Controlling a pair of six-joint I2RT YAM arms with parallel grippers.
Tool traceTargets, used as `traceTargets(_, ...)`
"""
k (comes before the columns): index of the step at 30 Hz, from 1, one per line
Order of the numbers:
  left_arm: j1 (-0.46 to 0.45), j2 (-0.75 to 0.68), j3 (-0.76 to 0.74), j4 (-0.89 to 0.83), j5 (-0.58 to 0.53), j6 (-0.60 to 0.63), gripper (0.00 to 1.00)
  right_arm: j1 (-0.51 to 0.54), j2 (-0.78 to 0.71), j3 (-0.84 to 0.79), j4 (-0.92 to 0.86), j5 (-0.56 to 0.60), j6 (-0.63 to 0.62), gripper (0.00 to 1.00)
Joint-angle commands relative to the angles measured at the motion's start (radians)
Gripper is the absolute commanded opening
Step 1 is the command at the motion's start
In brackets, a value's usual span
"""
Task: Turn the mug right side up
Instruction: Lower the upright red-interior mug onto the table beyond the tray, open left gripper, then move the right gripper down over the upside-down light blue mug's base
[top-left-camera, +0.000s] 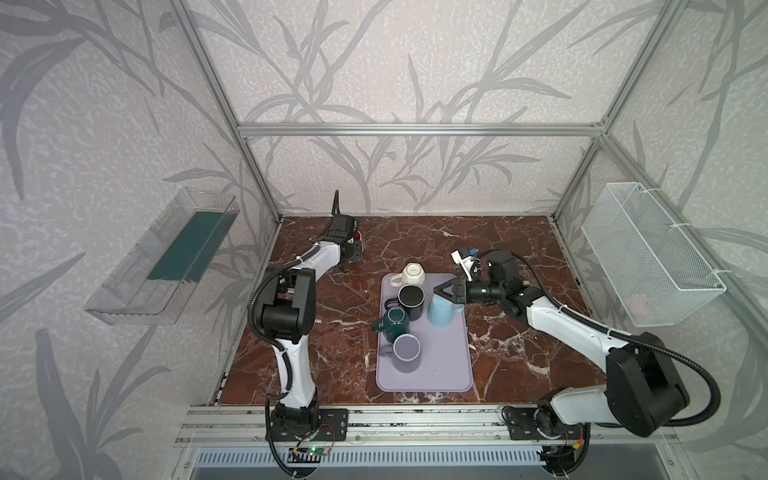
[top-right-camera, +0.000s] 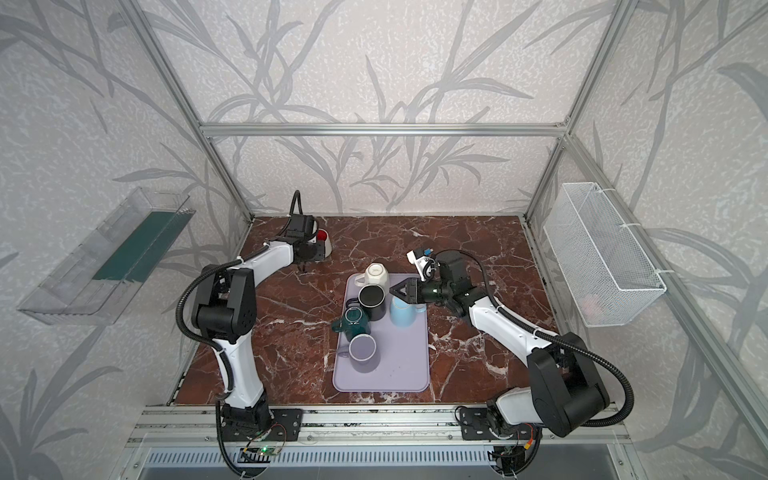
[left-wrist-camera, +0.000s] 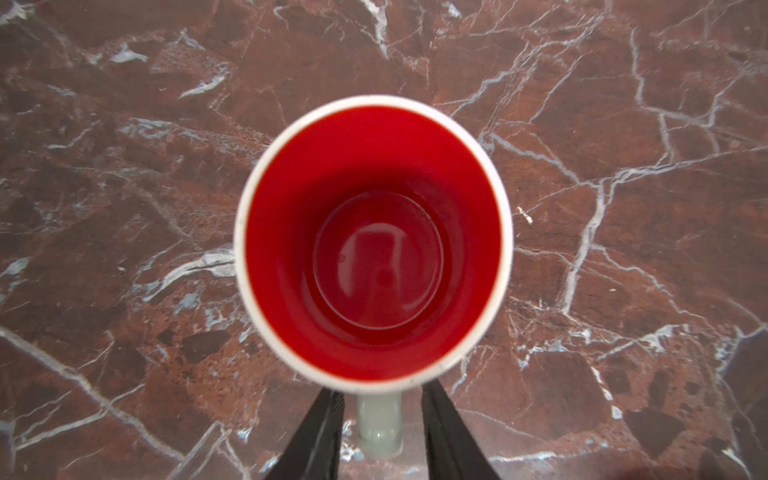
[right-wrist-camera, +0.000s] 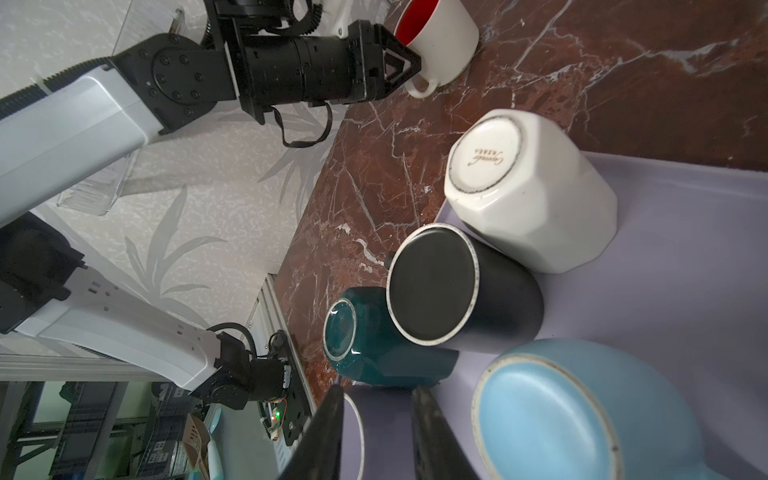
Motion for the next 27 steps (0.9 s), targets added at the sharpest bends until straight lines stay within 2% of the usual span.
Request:
traceTargets(1, 0.004, -0.105, -0.016, -0.035, 0.019, 0.009, 0.38, 0.004, -0.034, 0.071, -0.151, 0.044, -0.113, 0.30)
traceTargets(6, 0.002, -0.224, -0.059, -0.042, 0.036, -0.012, 0.41, 0.003, -0.055, 0.150, -0.384, 0.149, -0.286, 0.32)
traceTargets(9, -0.001, -0.293, -0.088, -0.072, 0.052, -0.038, 0.41, 0.004, -0.067, 0.187, -0.510, 0.260, -0.381, 0.36)
traceTargets(13, -0.002, -0.390, -0.164, -0.076, 0.084, -0.082, 0.42, -0.003, -0.070, 0.196, -0.584, 0.381, -0.443, 0.43)
traceTargets(16, -0.018, -0.464, -0.223, -0.072, 0.109, -0.112, 0.42, -0.025, -0.040, 0.189, -0.588, 0.362, -0.470, 0.52)
traceTargets(18, -0.034, -0.516, -0.265, -0.059, 0.111, -0.126, 0.42, -0.056, -0.009, 0.190, -0.567, 0.284, -0.481, 0.56)
traceTargets(22, -0.062, -0.610, -0.327, -0.058, 0.112, -0.161, 0.42, -0.121, 0.068, 0.209, -0.526, 0.153, -0.493, 0.60)
traceTargets(27, -0.084, -0.703, -0.392, -0.052, 0.104, -0.191, 0.42, -0.145, 0.174, 0.217, -0.448, 0.039, -0.473, 0.63)
